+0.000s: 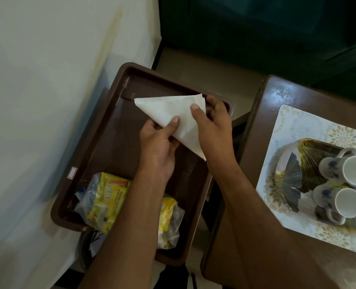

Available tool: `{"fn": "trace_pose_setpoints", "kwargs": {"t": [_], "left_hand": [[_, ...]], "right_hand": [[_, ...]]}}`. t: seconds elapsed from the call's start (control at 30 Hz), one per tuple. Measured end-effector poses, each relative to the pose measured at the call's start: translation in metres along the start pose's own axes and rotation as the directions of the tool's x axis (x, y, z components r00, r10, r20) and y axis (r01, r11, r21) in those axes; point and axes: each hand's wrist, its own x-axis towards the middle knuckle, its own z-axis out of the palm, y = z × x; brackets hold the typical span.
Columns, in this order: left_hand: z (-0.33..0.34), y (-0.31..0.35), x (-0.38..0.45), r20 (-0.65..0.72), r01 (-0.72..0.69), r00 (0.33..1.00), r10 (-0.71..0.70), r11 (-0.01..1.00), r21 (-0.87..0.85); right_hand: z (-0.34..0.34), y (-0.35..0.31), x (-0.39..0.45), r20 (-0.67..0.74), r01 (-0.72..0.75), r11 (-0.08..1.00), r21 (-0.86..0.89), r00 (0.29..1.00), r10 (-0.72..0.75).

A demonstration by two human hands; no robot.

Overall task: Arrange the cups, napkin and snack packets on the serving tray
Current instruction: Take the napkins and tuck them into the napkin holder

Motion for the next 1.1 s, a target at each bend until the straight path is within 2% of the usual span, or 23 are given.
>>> {"fn": "trace_pose_setpoints", "kwargs": {"t": [0.13,0.3,0.6,0.8,1.1], "left_hand": [[-0.001,-0.006,-0.008,0.025,-0.027,0.999,0.026,0.998,0.060],[-0.004,-0.006,-0.018,0.024,0.006,1.000,-0.006,0.999,-0.037],[0.007,-0.032,-0.045,0.032,-0.043,0.999,0.041,0.997,0.065],[0.024,-0.055,-0.074,-0.006,-0.027,1.000,0.027,0.999,0.034],[0.070,-0.100,-0.109,0.015,0.014,1.000,-0.015,0.998,0.069]], "right_hand": [[-0.001,0.005,-0.008,0.055,0.112,0.980,-0.167,0.993,-0.104],[-0.013,0.005,-0.017,0.068,0.106,0.990,-0.095,0.993,-0.099],[-0.042,0.011,-0.037,0.131,0.209,0.973,-0.097,0.972,-0.195],[-0.083,0.021,-0.050,-0.033,0.230,0.961,-0.152,0.971,-0.237],[-0.156,0.035,-0.073,-0.085,0.277,0.944,-0.180,0.952,-0.296]]}}
